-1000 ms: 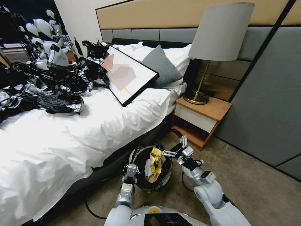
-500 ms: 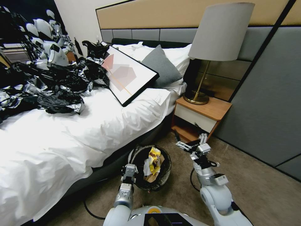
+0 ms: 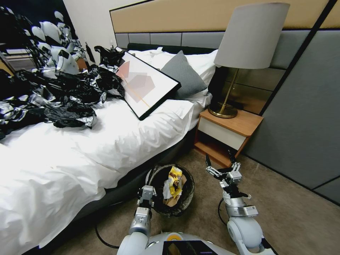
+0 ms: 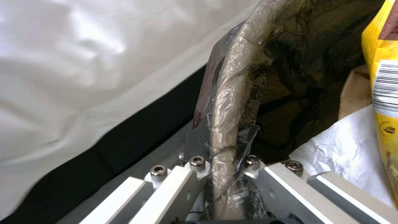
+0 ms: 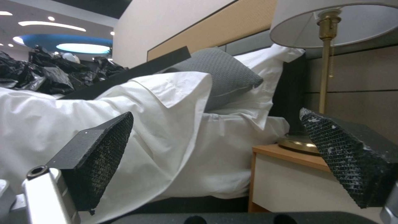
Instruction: Pick up the trash bin, then pick up the garbage from the floor and place it into the trash bin.
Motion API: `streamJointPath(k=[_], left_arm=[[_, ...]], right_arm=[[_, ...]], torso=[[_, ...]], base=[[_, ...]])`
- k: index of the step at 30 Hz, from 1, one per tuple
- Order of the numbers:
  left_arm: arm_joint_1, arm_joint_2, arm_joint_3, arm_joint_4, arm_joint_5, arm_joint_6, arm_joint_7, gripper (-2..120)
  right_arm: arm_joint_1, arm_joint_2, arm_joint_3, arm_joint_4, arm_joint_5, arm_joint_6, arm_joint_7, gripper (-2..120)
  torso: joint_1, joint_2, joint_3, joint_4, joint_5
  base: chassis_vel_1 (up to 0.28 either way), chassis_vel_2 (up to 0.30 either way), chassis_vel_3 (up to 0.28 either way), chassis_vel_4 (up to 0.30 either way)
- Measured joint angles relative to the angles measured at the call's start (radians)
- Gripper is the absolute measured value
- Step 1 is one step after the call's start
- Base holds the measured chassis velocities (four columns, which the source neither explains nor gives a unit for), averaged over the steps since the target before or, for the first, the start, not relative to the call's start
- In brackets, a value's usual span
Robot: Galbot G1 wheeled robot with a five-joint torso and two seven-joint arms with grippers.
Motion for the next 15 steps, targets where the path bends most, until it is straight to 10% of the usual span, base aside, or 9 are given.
streamJointPath(k=[15], left_arm=[[0.014,0.005,0.007,-0.01,-0.019,0.013,0.005,0]], right_arm=[[0.024,-0.022,-0.014,-0.002,-0.006,-0.016,-0.002,100]], torso=[[0.0,0.0,0.0,-0.0001,-0.0001]], base=[[0.103,0.105,0.101,0.1]])
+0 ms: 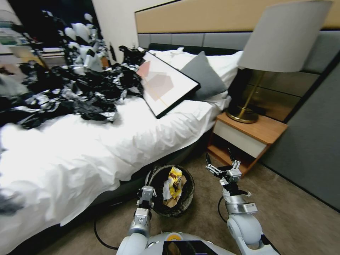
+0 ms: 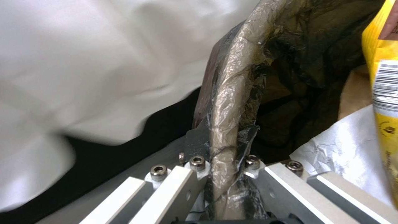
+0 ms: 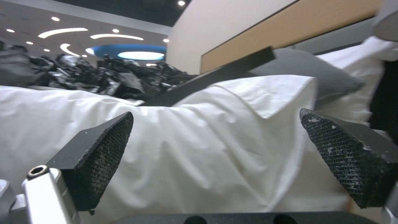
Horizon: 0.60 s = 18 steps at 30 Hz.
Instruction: Pick up the trash bin, then pick up the garbage from the floor and place it into the trash bin.
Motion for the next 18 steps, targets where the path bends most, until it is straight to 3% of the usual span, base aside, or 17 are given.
streamJointPath(k=[18], left_arm=[[0.019,0.009,0.001,0.003,0.002,-0.021,0.022,0]], right_arm=[[0.014,0.002,-0.008,0.0,-0.002,-0.01,-0.008,100]], torso=[[0.0,0.0,0.0,0.0001,0.0001]], base=[[0.106,0.114,0.103,0.111]])
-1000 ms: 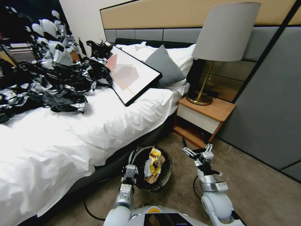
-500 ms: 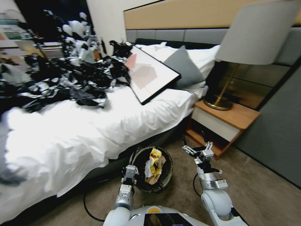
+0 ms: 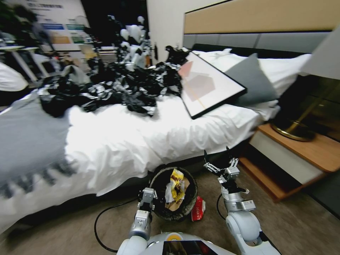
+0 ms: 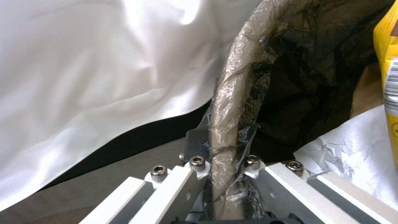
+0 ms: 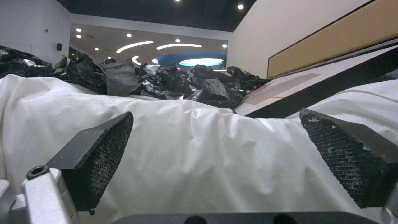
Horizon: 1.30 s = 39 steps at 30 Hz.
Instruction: Pick up the trash bin, then pick up the garbage from the floor and place it into the trash bin.
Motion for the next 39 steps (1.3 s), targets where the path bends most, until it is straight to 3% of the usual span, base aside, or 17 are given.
streamJointPath(k=[29,39], left_arm=[[-0.001,-0.003,0.0,0.005,0.009,-0.009,-0.004,0],[0.0,-0.002,-0.001,0.005,0.011,-0.009,-0.006,0]], right_arm=[[0.012,0.01,-0.009,-0.002,0.0,0.004,-0.007,100],[0.013,0.008,-0.011,-0.003,0.0,0.006,-0.012,100]], torso=[[0.0,0.0,0.0,0.0,0.0],[0.0,0.0,0.0,0.0,-0.0001]], base=[[0.0,0.0,0.001,0.002],[0.127,-0.107,-0.111,0.126]])
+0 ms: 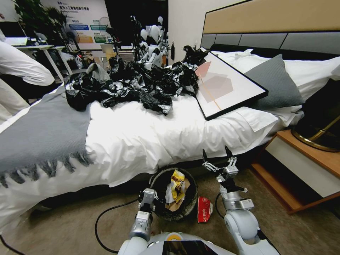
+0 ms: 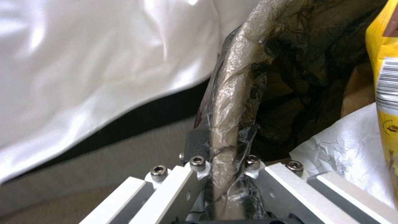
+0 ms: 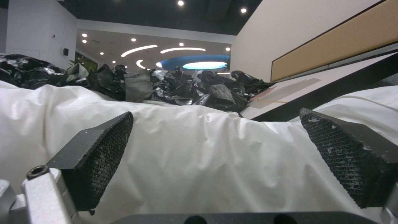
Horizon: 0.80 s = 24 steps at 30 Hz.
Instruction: Pick up the trash bin, then pick up the garbage from the floor and place it into the trash bin.
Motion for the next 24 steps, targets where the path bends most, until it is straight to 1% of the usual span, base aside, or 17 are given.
streamJointPath(k=[7,10,24], left_arm=[[0.001,0.0,0.0,0.0,0.001,0.0,0.0,0],[0.001,0.001,0.0,0.0,0.001,0.0,0.001,0],[-0.003,0.0,-0.006,-0.001,-0.002,0.0,0.002,0]], right_arm=[[0.008,-0.001,-0.001,-0.005,0.001,0.011,-0.001,100],[0.01,-0.001,-0.001,-0.005,0.003,0.013,-0.004,100],[0.029,-0.002,0.001,-0.02,0.003,0.024,-0.003,100]], torso=[[0.0,0.0,0.0,-0.0001,0.0004],[0.0,0.0,0.0,-0.0001,-0.0001],[0.0,0.0,0.0,0.0,0.0]], base=[[0.183,-0.185,-0.197,0.173],[0.043,-0.079,-0.048,0.064],[-0.005,0.005,0.007,-0.005]])
